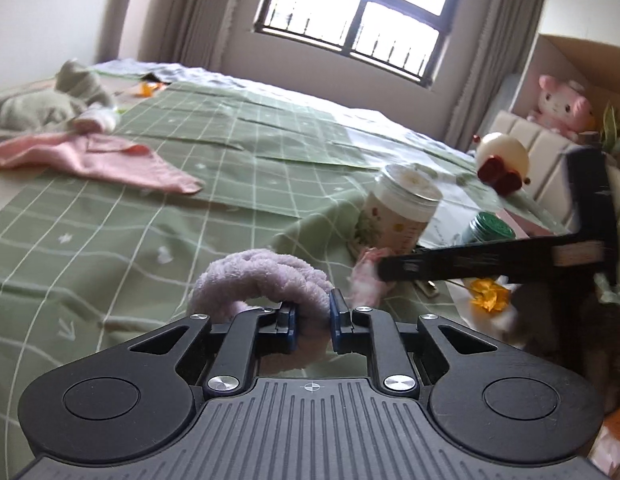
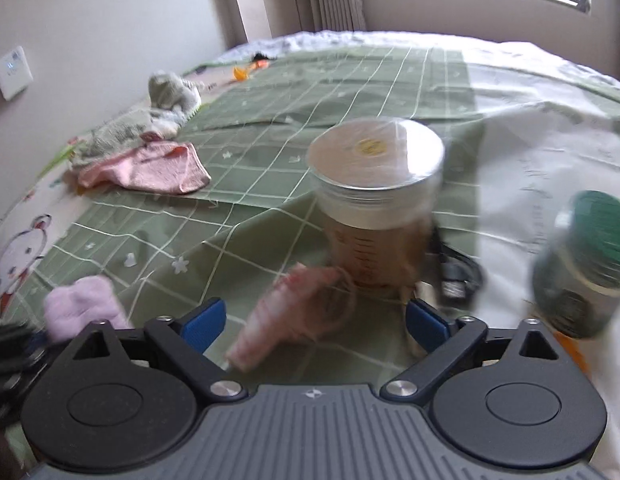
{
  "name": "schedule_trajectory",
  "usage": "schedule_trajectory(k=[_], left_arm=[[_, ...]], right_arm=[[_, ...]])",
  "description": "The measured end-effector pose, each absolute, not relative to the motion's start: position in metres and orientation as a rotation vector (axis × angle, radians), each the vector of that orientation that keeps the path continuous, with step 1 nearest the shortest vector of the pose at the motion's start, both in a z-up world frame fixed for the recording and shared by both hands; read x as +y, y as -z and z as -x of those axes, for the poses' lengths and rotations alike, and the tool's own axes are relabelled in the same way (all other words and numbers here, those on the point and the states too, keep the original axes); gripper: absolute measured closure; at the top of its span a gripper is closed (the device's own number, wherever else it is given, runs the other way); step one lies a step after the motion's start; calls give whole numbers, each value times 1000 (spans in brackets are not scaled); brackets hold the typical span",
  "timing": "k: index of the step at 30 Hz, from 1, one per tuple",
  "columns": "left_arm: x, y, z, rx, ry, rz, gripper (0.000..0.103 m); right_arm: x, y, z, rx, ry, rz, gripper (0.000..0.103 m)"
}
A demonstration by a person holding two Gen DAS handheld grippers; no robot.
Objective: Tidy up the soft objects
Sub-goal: 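Lift the scrunchie with the left tool while the right tool moves toward the orange flower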
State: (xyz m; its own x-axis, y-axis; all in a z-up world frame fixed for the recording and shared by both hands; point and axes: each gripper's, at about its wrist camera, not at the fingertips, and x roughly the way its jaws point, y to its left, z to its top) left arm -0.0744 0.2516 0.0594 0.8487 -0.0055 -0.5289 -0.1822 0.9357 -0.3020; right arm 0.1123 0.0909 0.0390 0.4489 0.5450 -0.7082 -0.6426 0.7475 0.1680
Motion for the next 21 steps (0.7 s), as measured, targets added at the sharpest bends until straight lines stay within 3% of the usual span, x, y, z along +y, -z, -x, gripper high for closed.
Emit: schedule_trajectory(k=[2, 3, 4, 6, 11, 21], left_arm=[[255, -58, 74, 555, -94, 366, 85], [256, -58, 75, 559, -91, 362, 85], [254, -59, 74, 564, -87, 351, 85], [247, -60, 73, 572, -78, 329, 85], [222, -65, 68, 596, -24, 315, 85], [117, -79, 46, 675, 189, 204, 85]], right_arm=[[107, -28, -117, 831, -723, 190, 18], [112, -24, -117, 836, -721, 224, 36], [114, -21, -116, 850, -724, 247, 63], [107, -24, -113, 872, -746, 250, 75], [52, -54, -82, 791, -826, 247, 81], [-111, -84, -32, 710, -683, 243, 81]])
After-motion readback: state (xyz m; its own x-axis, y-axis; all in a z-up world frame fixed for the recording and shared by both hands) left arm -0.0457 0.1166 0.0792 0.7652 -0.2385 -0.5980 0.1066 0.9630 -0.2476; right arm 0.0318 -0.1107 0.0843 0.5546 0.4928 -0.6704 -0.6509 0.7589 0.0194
